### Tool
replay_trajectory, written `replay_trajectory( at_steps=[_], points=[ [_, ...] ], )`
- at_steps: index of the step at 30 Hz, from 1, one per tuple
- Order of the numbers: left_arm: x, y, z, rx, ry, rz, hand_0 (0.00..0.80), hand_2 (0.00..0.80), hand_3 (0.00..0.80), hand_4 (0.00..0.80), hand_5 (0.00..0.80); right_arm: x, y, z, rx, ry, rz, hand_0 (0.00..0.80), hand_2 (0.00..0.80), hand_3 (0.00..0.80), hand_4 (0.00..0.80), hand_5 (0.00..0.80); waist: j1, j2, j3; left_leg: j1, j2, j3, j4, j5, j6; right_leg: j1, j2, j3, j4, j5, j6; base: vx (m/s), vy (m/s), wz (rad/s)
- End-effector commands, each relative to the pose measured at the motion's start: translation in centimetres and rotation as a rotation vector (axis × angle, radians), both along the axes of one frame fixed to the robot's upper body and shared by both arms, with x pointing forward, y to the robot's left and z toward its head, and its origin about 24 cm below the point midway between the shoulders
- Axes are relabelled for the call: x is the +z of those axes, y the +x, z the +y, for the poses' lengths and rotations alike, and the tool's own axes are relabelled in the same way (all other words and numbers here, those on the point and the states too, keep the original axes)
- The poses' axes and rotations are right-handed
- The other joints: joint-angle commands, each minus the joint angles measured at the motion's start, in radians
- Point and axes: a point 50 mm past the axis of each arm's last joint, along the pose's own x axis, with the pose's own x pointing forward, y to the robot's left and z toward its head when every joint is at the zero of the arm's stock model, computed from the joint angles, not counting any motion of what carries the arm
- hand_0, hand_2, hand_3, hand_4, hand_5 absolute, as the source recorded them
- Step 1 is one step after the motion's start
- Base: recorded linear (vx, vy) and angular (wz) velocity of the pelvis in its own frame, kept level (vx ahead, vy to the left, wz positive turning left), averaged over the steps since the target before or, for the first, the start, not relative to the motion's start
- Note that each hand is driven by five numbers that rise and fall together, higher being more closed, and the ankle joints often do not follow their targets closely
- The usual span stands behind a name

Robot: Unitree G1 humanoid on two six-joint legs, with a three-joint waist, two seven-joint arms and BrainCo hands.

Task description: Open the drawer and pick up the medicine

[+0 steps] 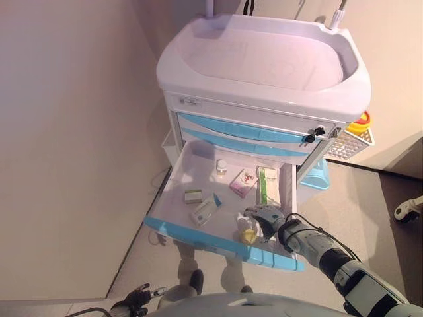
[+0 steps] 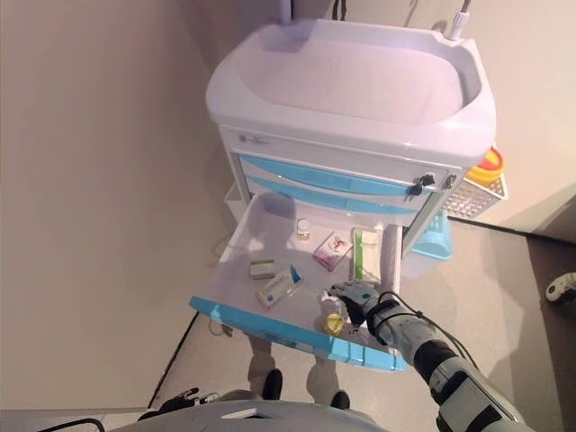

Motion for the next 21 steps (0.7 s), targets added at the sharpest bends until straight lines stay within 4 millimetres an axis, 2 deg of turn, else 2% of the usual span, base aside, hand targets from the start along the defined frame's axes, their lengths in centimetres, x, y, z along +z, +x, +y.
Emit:
replay_trajectory(
  at_steps=[1, 12, 21],
  points=[
    [-0.1, 0.8, -0.8, -0.102, -0.002, 0.008, 0.0, 0.0, 0.0, 0.0, 0.0, 0.7, 0.4, 1.9, 0.102, 0.041, -0.011, 0.0, 0.0, 0.0, 0.0, 0.0, 0.035, -0.034, 0.008, 0.017, -0.013, 0.025, 0.006, -0.083, 0.0, -0.022, -0.064, 0.024, 0.025, 0.025, 0.06, 0.0, 0.0, 0.0],
    [-0.1, 1.0, -0.9, -0.109, -0.005, 0.006, 0.0, 0.0, 0.0, 0.0, 0.0, 0.5, -0.5, 3.2, 0.198, 0.083, 0.004, 0.0, 0.0, 0.0, 0.0, 0.0, 0.038, -0.033, 0.008, 0.014, -0.014, 0.02, 0.006, -0.082, 0.0, -0.027, -0.065, 0.023, 0.028, 0.023, 0.06, 0.0, 0.0, 0.0],
    [-0.2, 1.0, -1.0, -0.104, -0.005, 0.007, 0.0, 0.0, 0.0, 0.0, 0.0, 0.4, -0.3, 2.9, 0.153, 0.064, -0.022, 0.0, 0.0, 0.0, 0.0, 0.0, 0.036, -0.03, 0.009, 0.013, -0.015, 0.02, 0.006, -0.082, 0.001, -0.03, -0.065, 0.023, 0.03, 0.022, 0.06, 0.0, 0.0, 0.0]
  ],
)
